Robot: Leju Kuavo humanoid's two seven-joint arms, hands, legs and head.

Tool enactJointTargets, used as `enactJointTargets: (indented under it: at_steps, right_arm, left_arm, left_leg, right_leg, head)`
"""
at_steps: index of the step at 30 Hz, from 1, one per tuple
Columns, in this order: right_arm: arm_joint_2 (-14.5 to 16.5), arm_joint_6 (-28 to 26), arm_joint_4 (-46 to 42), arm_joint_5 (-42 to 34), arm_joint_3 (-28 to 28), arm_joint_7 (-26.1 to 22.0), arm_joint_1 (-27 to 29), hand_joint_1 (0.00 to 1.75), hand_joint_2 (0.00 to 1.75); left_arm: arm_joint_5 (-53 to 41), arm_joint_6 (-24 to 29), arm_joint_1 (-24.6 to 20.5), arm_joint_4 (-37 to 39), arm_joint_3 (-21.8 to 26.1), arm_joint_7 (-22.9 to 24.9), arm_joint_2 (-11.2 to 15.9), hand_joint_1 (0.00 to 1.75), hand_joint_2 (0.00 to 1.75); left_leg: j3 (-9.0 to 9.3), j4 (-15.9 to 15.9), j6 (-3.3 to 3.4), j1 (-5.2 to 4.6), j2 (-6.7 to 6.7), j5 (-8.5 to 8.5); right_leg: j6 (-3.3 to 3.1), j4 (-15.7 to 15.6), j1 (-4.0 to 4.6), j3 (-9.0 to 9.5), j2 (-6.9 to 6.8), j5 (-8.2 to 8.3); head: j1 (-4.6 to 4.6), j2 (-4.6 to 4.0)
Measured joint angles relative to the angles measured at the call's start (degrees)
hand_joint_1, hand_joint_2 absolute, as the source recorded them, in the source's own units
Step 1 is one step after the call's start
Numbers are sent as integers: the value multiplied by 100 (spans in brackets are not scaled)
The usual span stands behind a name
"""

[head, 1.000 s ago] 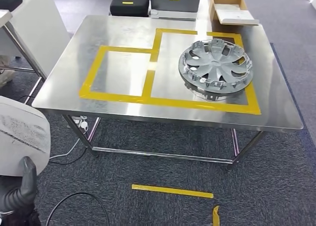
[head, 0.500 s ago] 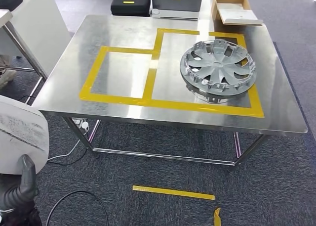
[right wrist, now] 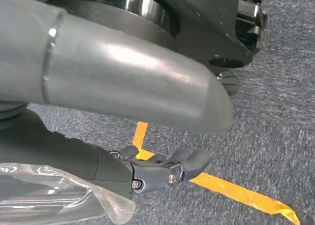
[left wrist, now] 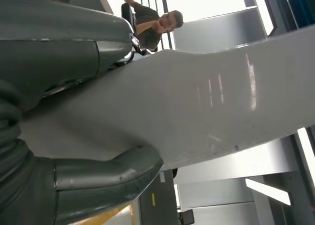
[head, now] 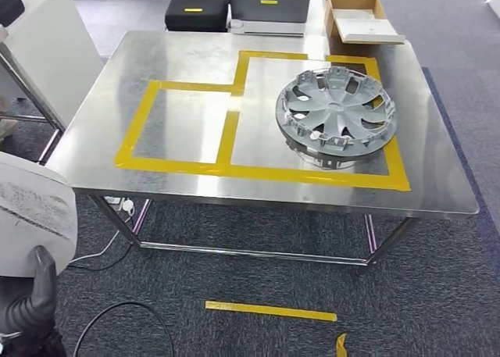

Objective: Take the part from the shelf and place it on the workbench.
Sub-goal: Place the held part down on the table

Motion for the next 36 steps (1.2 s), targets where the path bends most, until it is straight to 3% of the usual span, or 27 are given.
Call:
enactJointTargets:
  at_steps: [2,4,7,8,9,10,12,13,15,19,20,22,23,24,25,26,28,29,31,34,36]
  right_arm:
    - [0,6,-1,-1,0,4,-1,0,0]
    - [0,14,-1,-6,0,9,-2,0,0]
    - [0,13,-1,-20,0,45,3,0,0]
    - [0,12,-1,-26,-1,58,7,0,0]
    - [0,9,-2,-33,-1,68,11,0,0]
    - [0,8,-2,-38,-2,72,12,0,0]
    - [0,7,-2,-42,-2,75,9,0,0]
    - [0,8,-1,-43,-2,77,6,0,0]
    - [0,13,1,-44,-2,84,6,0,0]
    - [0,14,1,-47,-7,118,12,0,0]
    - [0,14,1,-45,-8,126,9,0,0]
    - [0,13,1,-43,-9,138,7,0,0]
    - [0,13,1,-43,-10,144,9,0,0]
    - [0,13,1,-44,-11,148,11,0,0]
    - [0,13,1,-45,-13,153,13,0,0]
    - [0,13,1,-45,-14,156,14,0,0]
    - [3,13,2,-46,-15,161,12,0,0]
    - [7,14,2,-46,-15,161,9,0,0]
    - [13,14,2,-46,-15,163,6,0,0]
    - [13,13,-6,-42,-15,164,-1,0,0]
    - [13,12,-12,-43,-15,164,-3,0,0]
  left_arm:
    - [3,1,2,0,1,-2,2,175,175]
    - [8,3,-3,0,2,-3,0,175,175]
    - [10,9,-9,1,2,-4,-3,175,175]
    - [10,13,-8,1,2,-4,-3,175,175]
    - [10,17,-8,2,2,-4,-4,175,175]
    - [10,21,-7,2,2,-4,-4,175,175]
    - [10,26,-8,3,2,-4,-7,175,175]
    - [10,27,-9,3,1,-4,-8,175,175]
    - [9,29,-13,3,-2,-4,-9,175,175]
    - [8,57,-24,2,-18,-4,-8,175,175]
    - [8,67,-29,3,-22,-4,-8,175,175]
    - [8,80,-31,7,-31,-4,-8,175,175]
    - [8,82,-29,10,-33,-4,-8,175,175]
    - [8,84,-28,12,-34,-4,-8,175,175]
    - [8,88,-28,14,-35,-4,-7,175,175]
    - [8,92,-28,15,-35,-4,-7,175,175]
    - [8,97,-30,16,-36,-3,-7,175,175]
    - [8,97,-34,17,-37,-3,-7,175,175]
    - [8,97,-37,20,-42,-3,-7,175,175]
    - [8,97,-38,20,-51,-3,-6,175,175]
    - [8,97,-42,20,-62,-3,-9,175,175]
  left_leg:
    - [14,-57,34,10,-4,7]
    - [57,-113,84,40,1,11]
    - [86,-129,134,52,8,-15]
    - [95,-128,138,52,7,-27]
    - [113,-127,137,53,5,-45]
    - [143,-126,130,55,2,-66]
    - [225,-127,96,56,-3,-124]
    - [253,-119,65,49,-5,-156]
    - [275,-116,0,36,-5,-189]
    - [237,37,-114,55,-5,-305]
    - [129,288,-136,58,-5,-432]
    - [-255,1048,-157,59,-4,-739]
    - [-447,1377,-157,59,-4,-826]
    - [-566,1534,-148,57,-4,-805]
    - [-585,1479,-129,54,-5,-667]
    - [-502,1209,-97,46,-5,-431]
    - [-218,474,-9,13,-4,-11]
    - [-103,200,23,-7,-3,67]
    - [-17,17,59,-38,-8,18]
    - [73,-118,106,-1,-20,15]
    - [143,-181,133,31,-15,17]
  right_leg:
    - [59,-6,-5,7,-4,-17]
    - [119,234,-11,-112,-10,-170]
    - [175,1315,-35,-711,-17,-613]
    - [186,1586,-40,-888,-17,-658]
    - [194,1646,-45,-969,-19,-578]
    - [198,1468,-53,-928,-21,-389]
    - [201,700,-68,-604,-36,66]
    - [187,367,-66,-431,-40,179]
    - [136,93,-45,-272,-43,186]
    - [-15,33,-46,-205,-37,170]
    - [-50,17,-54,-171,-39,160]
    - [-102,13,-41,-121,-44,121]
    - [-117,14,-30,-97,-44,100]
    - [-125,14,-20,-68,-38,77]
    - [-127,14,-9,-32,-29,53]
    - [-126,14,0,13,-18,26]
    - [-107,11,17,58,-3,-37]
    - [-84,12,22,64,-1,-66]
    - [-19,-6,22,56,-10,-100]
    - [74,35,25,89,-21,-191]
    - [130,535,6,-166,-18,-453]
  head:
    - [1,0]
    - [26,0]
    - [59,0]
    - [59,0]
    - [61,0]
    - [61,0]
    - [61,0]
    - [65,0]
    - [60,0]
    - [30,1]
    - [16,1]
    - [-4,0]
    - [-3,0]
    - [-3,0]
    - [-5,0]
    - [-3,0]
    - [2,0]
    - [5,0]
    - [16,0]
    - [32,0]
    - [66,0]
